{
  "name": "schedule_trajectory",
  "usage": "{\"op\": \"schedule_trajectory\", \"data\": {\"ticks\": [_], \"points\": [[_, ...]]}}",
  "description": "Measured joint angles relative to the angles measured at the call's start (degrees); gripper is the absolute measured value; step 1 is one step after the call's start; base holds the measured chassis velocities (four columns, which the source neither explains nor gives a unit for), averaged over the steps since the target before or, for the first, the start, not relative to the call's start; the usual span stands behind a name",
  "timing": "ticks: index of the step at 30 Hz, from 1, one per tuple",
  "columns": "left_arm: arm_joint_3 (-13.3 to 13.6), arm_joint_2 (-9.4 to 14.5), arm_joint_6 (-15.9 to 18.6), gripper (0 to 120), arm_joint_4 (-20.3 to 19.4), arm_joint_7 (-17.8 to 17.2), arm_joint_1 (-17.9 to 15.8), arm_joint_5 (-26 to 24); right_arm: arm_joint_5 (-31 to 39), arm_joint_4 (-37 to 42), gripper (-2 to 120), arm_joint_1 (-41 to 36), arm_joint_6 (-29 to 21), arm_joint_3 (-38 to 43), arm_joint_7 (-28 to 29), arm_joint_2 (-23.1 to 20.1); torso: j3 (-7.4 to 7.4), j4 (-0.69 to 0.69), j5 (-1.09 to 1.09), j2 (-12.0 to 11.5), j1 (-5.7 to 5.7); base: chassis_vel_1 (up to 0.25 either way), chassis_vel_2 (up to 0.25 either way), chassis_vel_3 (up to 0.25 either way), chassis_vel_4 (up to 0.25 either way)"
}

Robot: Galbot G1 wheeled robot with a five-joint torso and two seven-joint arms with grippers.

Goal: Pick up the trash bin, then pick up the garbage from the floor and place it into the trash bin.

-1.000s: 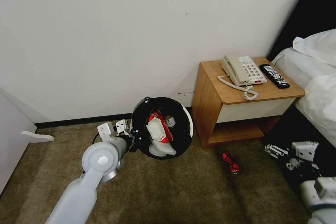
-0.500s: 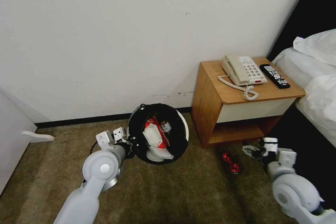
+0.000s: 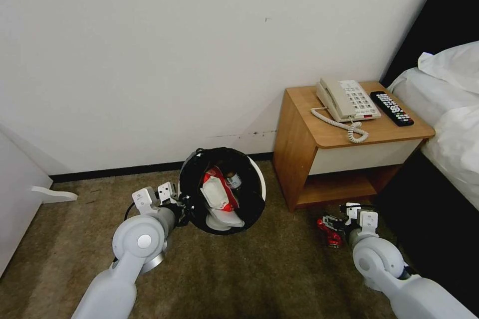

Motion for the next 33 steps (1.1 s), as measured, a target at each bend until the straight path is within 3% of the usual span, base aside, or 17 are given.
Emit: {"op": "schedule_trajectory", "data": {"ticks": [22, 33], "points": [[-2.3, 0.5, 0.1, 0, -2.1, 0.8, 2.5, -0.2, -1.5, -9.7, 100, 3.6, 0.1, -5.3, -0.1, 3.0, 0.00, 0.00, 0.01, 0.0, -0.01, 0.000, 0.000, 0.000, 0.000], [-3.8, 0.4, 0.2, 0, -2.5, 1.0, 2.7, -0.2, -5.0, -16.7, 100, 6.3, 0.4, -7.6, -2.9, 5.1, 0.00, 0.00, 0.00, 0.0, 0.00, 0.000, 0.000, 0.000, 0.000]]}}
